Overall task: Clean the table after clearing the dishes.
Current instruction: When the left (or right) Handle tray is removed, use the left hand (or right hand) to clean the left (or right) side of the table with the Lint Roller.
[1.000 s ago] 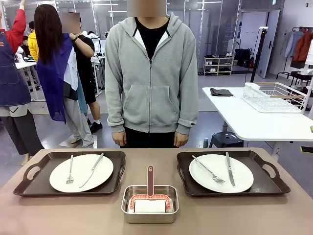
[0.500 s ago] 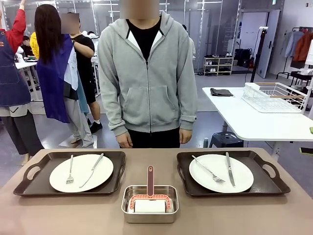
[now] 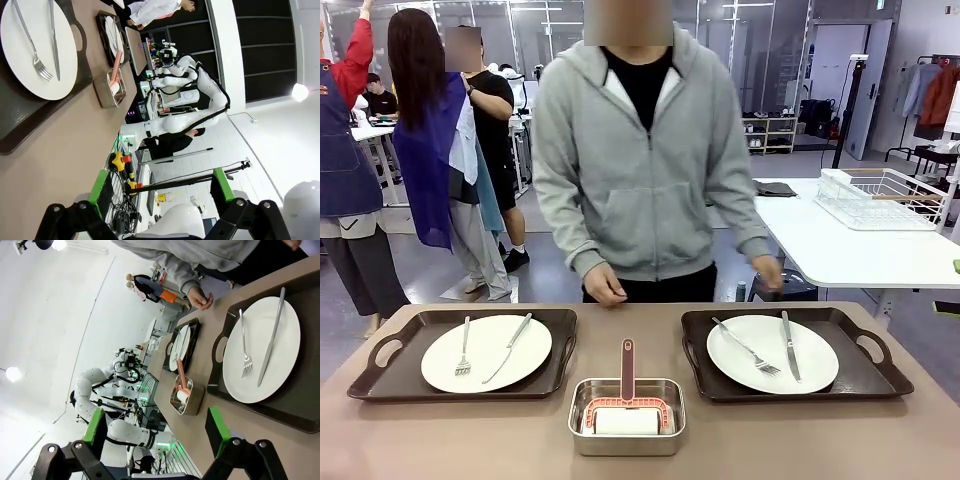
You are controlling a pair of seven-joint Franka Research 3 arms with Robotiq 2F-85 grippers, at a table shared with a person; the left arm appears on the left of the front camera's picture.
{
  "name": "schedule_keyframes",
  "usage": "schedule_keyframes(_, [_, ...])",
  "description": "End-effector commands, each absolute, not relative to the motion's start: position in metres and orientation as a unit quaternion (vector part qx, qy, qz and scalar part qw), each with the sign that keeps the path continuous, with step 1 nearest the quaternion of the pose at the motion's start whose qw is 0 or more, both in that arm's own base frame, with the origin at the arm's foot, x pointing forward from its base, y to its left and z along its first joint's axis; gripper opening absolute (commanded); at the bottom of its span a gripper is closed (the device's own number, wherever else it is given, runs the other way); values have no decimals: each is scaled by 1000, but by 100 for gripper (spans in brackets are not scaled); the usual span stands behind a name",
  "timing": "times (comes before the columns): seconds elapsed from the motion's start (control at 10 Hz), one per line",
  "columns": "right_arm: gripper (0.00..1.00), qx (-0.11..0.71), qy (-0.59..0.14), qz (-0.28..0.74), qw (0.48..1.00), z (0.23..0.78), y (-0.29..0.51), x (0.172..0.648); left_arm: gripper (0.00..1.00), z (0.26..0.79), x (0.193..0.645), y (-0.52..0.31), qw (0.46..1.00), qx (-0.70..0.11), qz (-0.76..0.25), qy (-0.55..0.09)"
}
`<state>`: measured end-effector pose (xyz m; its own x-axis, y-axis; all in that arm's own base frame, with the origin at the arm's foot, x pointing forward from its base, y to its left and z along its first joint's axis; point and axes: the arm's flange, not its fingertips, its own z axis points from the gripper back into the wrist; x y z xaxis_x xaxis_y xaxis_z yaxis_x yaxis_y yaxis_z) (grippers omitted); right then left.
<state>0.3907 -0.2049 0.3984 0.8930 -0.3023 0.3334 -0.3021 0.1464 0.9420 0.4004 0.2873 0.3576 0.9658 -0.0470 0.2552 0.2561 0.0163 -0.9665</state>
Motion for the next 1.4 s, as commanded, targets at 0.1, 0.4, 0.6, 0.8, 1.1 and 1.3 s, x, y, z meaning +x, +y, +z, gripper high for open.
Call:
schedule_keyframes(0.1, [100,656,-228,5,720,400,-204,390,100,358,397,290,707,-695,-107,-80])
schedule_keyframes(0.4, [100,656,-228,5,720,400,-204,390,100,358,397,290,707,-695,-107,-80])
schedule_keyframes(0.6, [100,656,-228,5,720,400,-204,390,100,358,397,290,707,-695,-107,-80])
schedule_keyframes(0.8, [100,656,-228,5,720,400,-204,390,100,358,397,290,707,-695,-107,-80])
schedule_keyframes(1.1, [100,656,-228,5,720,400,-204,390,100,358,397,290,707,-695,-107,-80])
schedule_keyframes(1.3, [100,656,-228,5,720,400,-204,390,100,358,397,290,707,-695,-107,-80])
